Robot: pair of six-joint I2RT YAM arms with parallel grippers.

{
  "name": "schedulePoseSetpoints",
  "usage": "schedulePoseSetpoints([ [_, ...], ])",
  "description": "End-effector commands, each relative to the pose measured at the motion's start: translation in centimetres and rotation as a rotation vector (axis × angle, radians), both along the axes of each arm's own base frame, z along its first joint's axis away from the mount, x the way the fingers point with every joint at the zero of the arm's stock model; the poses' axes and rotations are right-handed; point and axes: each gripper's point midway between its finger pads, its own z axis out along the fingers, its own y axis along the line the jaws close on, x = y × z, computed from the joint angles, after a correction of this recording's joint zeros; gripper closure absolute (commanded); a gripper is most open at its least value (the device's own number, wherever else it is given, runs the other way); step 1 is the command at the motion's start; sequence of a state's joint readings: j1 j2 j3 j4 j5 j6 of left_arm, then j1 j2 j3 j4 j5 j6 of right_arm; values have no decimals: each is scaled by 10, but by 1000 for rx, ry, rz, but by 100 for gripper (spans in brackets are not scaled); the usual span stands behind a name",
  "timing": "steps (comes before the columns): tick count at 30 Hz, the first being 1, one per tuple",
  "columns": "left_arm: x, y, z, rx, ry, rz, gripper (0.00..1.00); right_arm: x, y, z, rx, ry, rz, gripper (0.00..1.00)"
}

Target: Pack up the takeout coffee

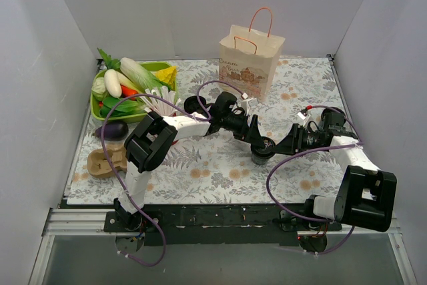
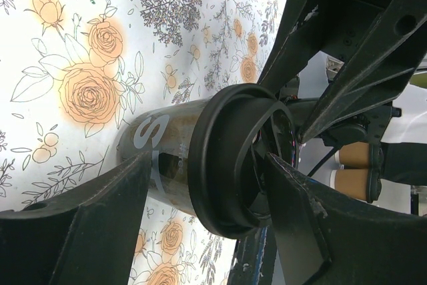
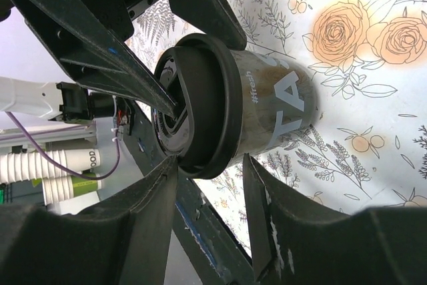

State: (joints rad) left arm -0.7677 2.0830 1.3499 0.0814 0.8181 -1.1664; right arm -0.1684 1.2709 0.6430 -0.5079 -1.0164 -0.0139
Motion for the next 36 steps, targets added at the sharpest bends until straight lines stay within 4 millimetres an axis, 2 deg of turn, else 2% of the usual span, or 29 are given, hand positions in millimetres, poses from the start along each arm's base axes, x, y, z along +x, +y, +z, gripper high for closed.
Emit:
schedulePoseSetpoints([
  [1, 3, 39, -81, 273, 1, 102, 35, -8, -7, -17, -44, 37, -16, 52],
  [7, 2, 40, -82, 276, 1, 104, 35, -12, -14, -36, -80, 101, -53, 62],
  [11, -1, 43, -85, 279, 4, 105, 35, -14, -22, -50, -142, 181, -92, 75],
  [19, -1, 44, -86, 283, -6, 107, 35, -24, -31, -68, -215, 333, -151, 76],
  [22, -3, 45, -86, 283, -8, 103, 35, -25, -37, -77, -262, 375, -184, 80],
  [29, -8, 52, -94, 300, -10, 97, 35, -32, -48, -94, -336, 465, -234, 99],
  [34, -9, 53, -94, 296, -14, 92, 35, -36, -52, -105, -356, 516, -256, 99],
  [36, -10, 53, -96, 298, -7, 88, 35, -32, -49, -102, -333, 485, -238, 99],
])
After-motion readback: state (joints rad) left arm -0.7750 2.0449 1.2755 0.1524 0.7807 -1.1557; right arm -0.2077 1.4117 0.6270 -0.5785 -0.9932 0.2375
